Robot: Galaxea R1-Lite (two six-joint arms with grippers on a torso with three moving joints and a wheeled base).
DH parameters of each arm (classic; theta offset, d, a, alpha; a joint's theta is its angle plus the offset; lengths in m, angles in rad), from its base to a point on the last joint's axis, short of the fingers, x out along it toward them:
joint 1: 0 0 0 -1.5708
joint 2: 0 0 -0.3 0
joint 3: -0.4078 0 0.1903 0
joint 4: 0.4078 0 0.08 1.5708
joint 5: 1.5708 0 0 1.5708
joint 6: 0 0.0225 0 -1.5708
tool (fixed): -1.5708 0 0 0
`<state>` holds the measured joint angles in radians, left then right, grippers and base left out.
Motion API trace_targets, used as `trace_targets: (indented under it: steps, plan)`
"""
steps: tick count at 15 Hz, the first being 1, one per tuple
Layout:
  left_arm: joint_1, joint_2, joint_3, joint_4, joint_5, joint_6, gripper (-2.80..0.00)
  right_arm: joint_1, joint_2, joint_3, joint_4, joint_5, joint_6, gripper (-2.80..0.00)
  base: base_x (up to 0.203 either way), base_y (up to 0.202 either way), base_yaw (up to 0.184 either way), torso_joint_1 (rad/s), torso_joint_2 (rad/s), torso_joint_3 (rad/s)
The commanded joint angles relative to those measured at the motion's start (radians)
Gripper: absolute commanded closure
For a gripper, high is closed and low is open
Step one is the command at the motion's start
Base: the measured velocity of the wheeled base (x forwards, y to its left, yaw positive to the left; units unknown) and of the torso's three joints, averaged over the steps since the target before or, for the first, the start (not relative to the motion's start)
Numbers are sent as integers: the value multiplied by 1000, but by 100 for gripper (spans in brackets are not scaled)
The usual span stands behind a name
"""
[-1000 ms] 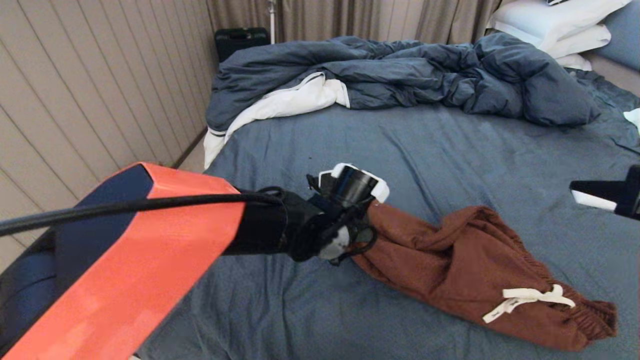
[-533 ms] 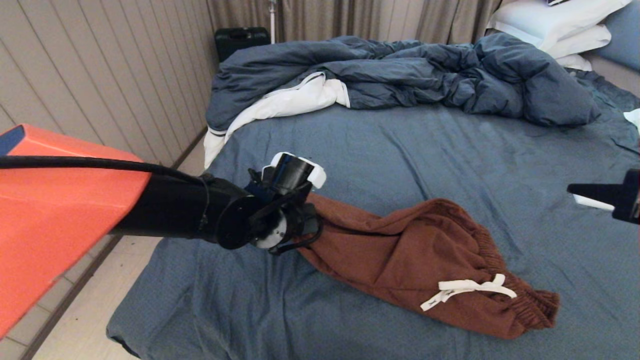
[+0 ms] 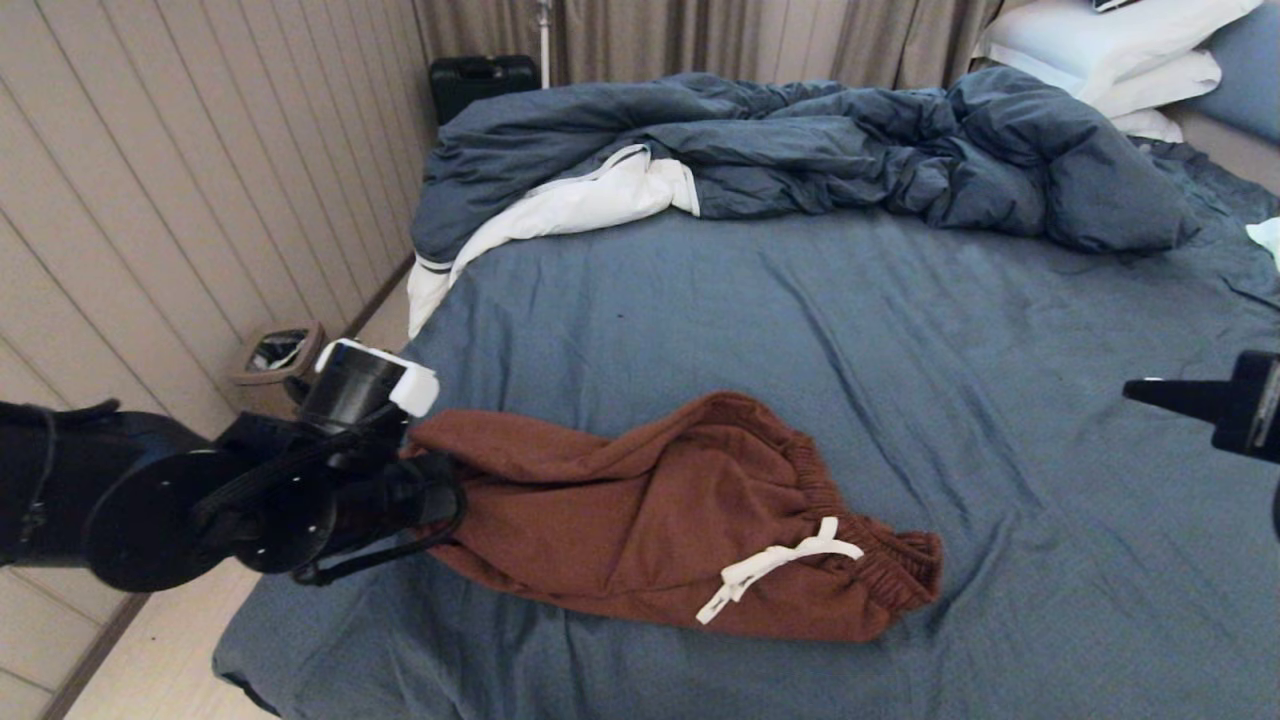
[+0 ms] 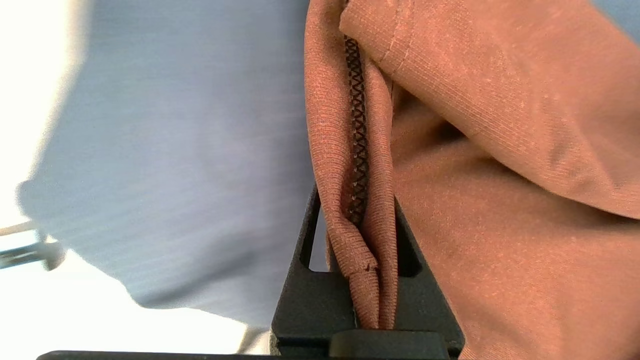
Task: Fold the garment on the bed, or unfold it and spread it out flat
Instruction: Unford the brown shorts
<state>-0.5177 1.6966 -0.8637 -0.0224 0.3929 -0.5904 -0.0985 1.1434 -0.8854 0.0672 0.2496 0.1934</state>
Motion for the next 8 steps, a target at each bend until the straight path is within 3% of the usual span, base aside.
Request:
trace_targets:
  steps: [1, 4, 5, 6, 8]
  plan:
    - [58, -111, 88, -20, 2, 32, 0, 0, 4, 1, 0, 7, 3, 0, 0, 0, 0, 0, 0, 0]
    - [62, -109, 107, -48, -2, 46, 0, 0, -5, 10, 2, 23, 2, 0, 0, 0, 0, 0, 0, 0]
    - [57, -108, 111, -47, -2, 48, -25, 0, -7, 14, 2, 25, 0, 0, 0, 0, 0, 0, 0, 0]
    - [51, -106, 117, -48, 0, 49, -280, 0, -6, 16, 2, 25, 0, 0, 0, 0, 0, 0, 0, 0]
    - [51, -109, 117, -48, -3, 61, -280, -1, -2, 16, 2, 25, 0, 0, 0, 0, 0, 0, 0, 0]
